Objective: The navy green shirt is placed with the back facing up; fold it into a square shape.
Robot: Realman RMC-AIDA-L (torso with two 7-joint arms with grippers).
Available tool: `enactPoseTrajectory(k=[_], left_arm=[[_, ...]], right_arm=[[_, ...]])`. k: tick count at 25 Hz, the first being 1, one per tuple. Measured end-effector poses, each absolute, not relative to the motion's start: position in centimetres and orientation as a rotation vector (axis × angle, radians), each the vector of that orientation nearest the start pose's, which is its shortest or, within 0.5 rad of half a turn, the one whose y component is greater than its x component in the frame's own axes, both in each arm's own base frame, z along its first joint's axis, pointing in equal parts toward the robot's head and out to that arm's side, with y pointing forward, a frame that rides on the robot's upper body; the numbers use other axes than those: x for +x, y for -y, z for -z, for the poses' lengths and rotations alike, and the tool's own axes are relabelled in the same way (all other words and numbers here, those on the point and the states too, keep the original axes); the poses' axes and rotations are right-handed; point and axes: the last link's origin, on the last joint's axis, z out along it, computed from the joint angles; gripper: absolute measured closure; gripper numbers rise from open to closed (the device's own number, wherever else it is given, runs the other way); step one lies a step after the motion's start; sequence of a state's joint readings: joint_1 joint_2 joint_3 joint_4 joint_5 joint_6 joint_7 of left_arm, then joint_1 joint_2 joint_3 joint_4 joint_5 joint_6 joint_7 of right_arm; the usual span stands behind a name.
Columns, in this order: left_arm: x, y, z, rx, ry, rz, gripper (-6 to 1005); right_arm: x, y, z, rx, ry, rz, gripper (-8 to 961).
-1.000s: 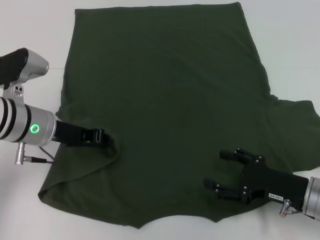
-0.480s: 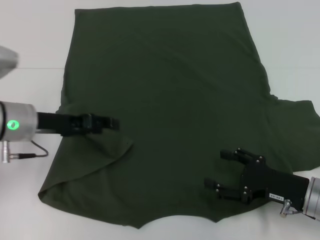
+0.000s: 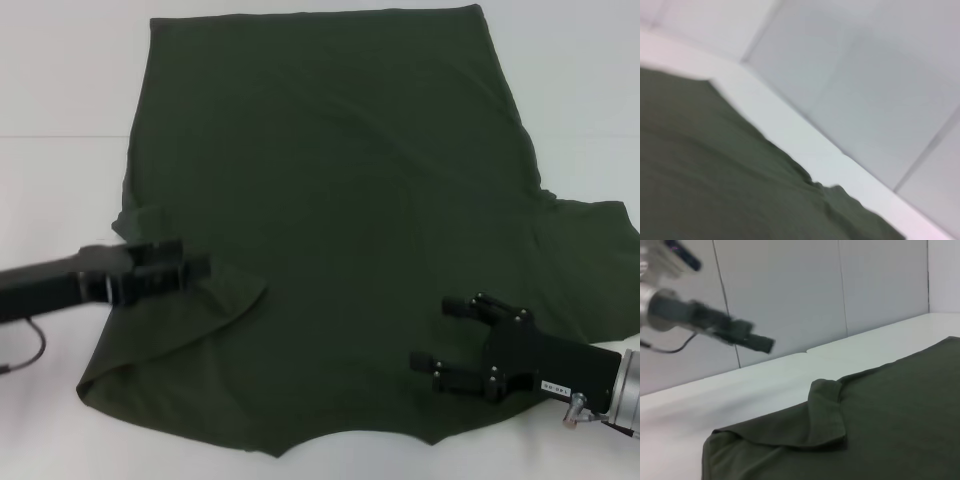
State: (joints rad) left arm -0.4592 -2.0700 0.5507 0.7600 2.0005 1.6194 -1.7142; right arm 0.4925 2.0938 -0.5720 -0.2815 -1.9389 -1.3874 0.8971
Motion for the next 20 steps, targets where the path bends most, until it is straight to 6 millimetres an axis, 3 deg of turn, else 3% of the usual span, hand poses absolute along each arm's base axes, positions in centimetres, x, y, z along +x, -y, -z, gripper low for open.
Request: enactPoseTrajectory(k=[4,7,15,20], left_arm=[[-29.5,-30.1,-2.9,-2.613,0.819,0.73,309],[-30.4,-29.0,-2.0,-2.635,0.729,0.676,308],[-32.3,-28.3,-0.6,-2.661,0.702,0.488,300],[-32.7,-28.2,-0.8,-2.66,0.708,0.469,299]], right_arm=[[29.6,-29.6,5.4,-2.576,-0.531,-0.751,11],[29.7,-29.5,5.4,-2.575,-0.528,-0.753,11],[30.0,-29.2,5.4,-2.565,-0.547,-0.75,11],[30.0,-29.7,4.2,-2.532,-0.714,-0.81,11]])
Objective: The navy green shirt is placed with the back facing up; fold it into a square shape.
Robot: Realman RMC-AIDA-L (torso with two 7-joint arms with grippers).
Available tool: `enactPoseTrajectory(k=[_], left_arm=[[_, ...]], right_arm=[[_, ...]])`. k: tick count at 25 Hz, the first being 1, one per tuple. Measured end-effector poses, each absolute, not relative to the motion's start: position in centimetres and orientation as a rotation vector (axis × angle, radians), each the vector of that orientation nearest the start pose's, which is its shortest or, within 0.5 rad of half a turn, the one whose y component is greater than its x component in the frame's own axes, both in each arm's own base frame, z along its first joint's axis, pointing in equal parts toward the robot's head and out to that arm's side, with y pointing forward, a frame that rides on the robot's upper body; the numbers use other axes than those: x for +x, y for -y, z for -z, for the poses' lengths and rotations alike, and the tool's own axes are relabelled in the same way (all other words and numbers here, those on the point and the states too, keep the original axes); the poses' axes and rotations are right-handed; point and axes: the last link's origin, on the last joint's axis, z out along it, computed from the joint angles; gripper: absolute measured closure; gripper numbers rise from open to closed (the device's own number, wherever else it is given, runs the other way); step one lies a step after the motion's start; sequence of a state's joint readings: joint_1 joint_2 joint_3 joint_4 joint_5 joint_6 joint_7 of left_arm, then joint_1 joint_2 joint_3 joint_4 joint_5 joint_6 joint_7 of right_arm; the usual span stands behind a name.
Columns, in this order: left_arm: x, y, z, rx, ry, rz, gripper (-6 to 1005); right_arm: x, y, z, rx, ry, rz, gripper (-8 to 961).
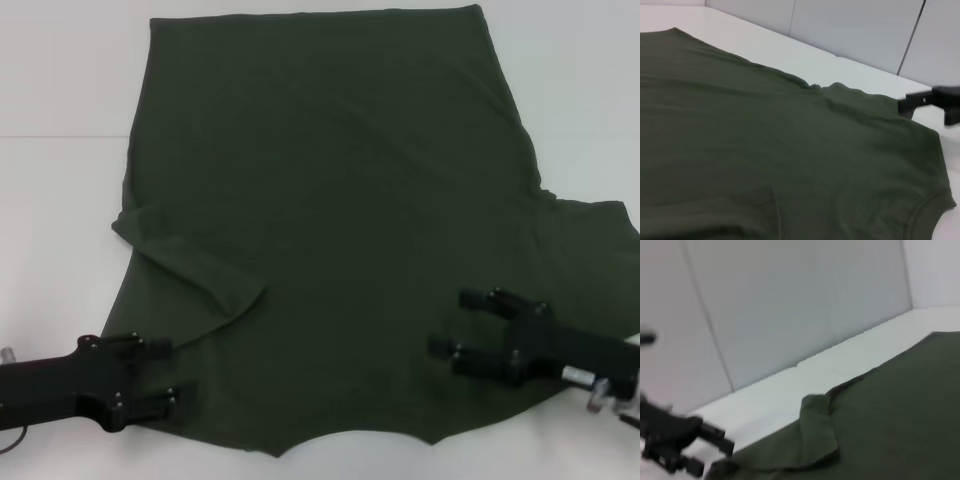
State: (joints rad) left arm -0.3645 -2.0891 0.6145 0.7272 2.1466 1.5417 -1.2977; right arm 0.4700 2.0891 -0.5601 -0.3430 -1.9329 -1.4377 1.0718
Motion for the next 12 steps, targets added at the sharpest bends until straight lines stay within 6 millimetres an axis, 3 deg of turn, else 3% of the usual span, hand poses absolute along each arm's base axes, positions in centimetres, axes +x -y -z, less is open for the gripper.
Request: enactPoseTrajectory(k=[6,12], left_arm=[[-32.9,-28.2,-1.3,-2.66,0.698,0.458,300],[-32.7,-28.4,-1.7,-2.661,0.681,0.468,300]], right_arm=[[29.8,-31.0,-1.0,-2.48,-1.033,-0.84,12],[29.7,-32.5,-8.0,-2.324,-1.444,-0.638,12]])
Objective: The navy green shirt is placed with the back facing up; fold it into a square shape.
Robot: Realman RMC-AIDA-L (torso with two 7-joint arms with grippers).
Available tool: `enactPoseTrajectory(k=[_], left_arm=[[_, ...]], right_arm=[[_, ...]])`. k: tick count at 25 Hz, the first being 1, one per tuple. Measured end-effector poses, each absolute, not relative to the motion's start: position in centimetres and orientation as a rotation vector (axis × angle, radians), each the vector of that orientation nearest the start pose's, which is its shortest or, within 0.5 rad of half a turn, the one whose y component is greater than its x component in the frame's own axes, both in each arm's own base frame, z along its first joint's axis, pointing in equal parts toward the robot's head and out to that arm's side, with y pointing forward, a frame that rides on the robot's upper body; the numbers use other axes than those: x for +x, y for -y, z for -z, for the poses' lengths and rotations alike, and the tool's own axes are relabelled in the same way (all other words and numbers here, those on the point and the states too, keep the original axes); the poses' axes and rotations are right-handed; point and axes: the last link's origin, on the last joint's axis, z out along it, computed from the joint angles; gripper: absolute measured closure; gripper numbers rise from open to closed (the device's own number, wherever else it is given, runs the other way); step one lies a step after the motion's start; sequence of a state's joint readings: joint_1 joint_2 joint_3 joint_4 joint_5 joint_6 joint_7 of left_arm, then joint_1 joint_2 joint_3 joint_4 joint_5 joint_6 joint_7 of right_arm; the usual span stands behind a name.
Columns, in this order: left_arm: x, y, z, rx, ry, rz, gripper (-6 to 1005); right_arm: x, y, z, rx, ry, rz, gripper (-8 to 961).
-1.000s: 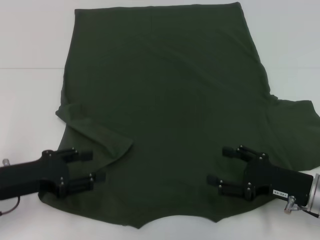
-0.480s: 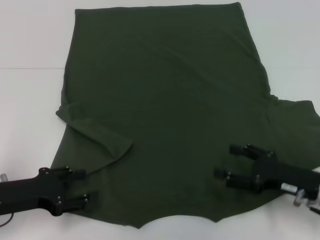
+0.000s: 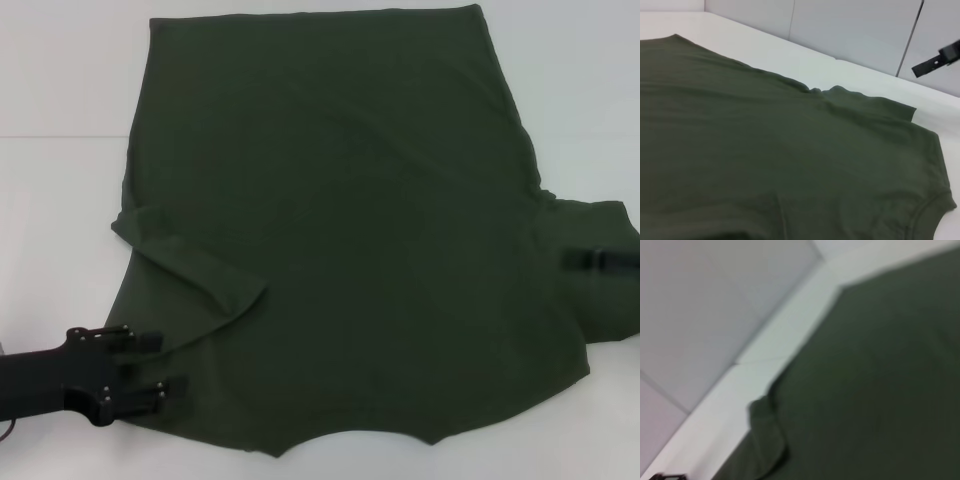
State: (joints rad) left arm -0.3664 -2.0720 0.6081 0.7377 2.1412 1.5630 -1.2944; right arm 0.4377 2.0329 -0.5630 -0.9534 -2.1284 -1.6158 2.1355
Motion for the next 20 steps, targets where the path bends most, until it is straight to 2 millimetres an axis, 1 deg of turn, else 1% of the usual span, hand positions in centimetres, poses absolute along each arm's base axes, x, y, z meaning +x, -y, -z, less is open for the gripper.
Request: enactPoseTrajectory(k=[1,3,7,11,15,18,20], left_arm=[[-32.7,-28.4,-1.8,-2.663,0.676,0.469,300],[-32.5,-28.4,-1.9,-2.671,0.667,0.476,300],[-32.1,-28.6,-1.8,-2.686,0.652,0.484,299],[-31.9,-28.8,-1.7,-2.701,0.628,0.477,299],[-31.7,-28.9,-1.6,-2.711,0.616,0.473,300],[-31.7,-29.0,-1.7,-2.712,0.611,0.469,300],[-31.7,-29.0,-1.8,-2.712,0.608,0.466,300]], right_arm=[[29.6,-32.8,-9.2,-2.275,-1.53,-0.603,12],[29.3,-33.1,-10.7,-2.203,-1.636,-0.543,12],[29.1,-33.9,-12.6,-2.046,-1.777,-0.357,12],[29.5,-34.6,-13.1,-1.956,-1.817,-0.184,14],[29.8,-35.0,-13.2,-1.896,-1.83,-0.048,15],[30.0,-35.1,-13.2,-1.864,-1.829,0.012,16],[30.3,-35.3,-13.3,-1.844,-1.821,0.018,17]])
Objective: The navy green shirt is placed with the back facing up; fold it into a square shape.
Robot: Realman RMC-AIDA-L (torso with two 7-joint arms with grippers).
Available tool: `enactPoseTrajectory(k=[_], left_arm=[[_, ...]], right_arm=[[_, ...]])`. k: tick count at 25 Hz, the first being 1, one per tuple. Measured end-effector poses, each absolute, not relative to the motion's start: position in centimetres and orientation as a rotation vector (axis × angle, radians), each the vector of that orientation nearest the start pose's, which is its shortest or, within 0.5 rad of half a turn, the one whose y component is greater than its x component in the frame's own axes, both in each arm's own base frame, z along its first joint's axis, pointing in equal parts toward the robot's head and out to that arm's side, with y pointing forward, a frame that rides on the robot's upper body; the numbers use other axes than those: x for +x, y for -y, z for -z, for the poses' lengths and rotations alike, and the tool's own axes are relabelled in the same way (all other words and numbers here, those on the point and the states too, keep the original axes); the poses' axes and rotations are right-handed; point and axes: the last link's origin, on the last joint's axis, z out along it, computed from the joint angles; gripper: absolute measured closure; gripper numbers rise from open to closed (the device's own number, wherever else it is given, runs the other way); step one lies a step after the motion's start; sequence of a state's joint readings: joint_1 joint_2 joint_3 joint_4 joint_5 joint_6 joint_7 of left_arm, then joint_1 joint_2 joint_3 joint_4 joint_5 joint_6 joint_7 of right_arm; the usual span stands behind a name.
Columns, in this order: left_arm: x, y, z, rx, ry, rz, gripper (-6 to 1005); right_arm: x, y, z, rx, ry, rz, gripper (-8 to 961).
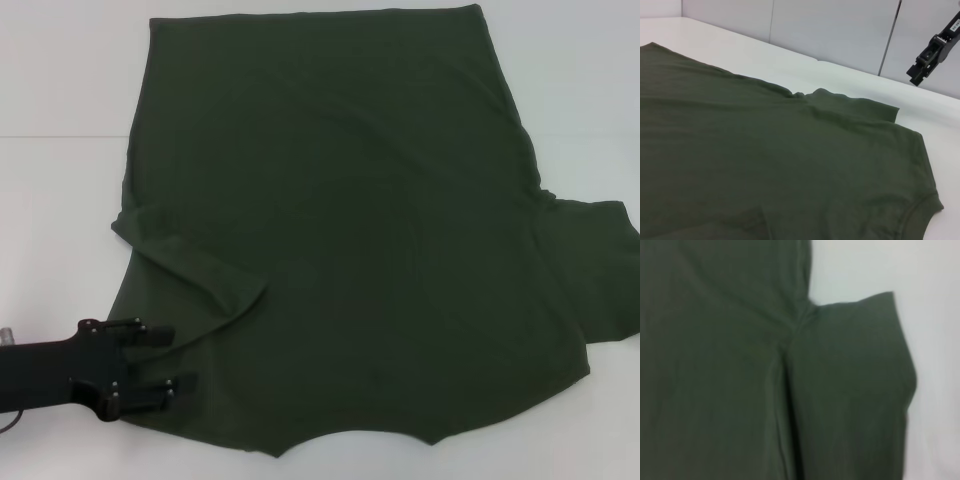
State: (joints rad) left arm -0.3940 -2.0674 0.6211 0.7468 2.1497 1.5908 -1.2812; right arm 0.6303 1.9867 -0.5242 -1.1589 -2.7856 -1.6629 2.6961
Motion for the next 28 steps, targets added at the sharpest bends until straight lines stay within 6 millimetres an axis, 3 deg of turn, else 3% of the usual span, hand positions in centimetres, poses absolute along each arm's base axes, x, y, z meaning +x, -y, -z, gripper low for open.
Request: enactPoseTrajectory(k=[11,28], left_arm=[[-31.9,-29.1,-1.9,-2.706,0.601,0.454,299],[-31.9,-29.1,-1.8,-2.702,0.597,0.45,299]], right_arm=[[32.9,-36.5,-11.3,-1.782,-1.874,0.005,23],[33.9,-37.8,-8.7,-1.766,-1.864,-0.012,31]])
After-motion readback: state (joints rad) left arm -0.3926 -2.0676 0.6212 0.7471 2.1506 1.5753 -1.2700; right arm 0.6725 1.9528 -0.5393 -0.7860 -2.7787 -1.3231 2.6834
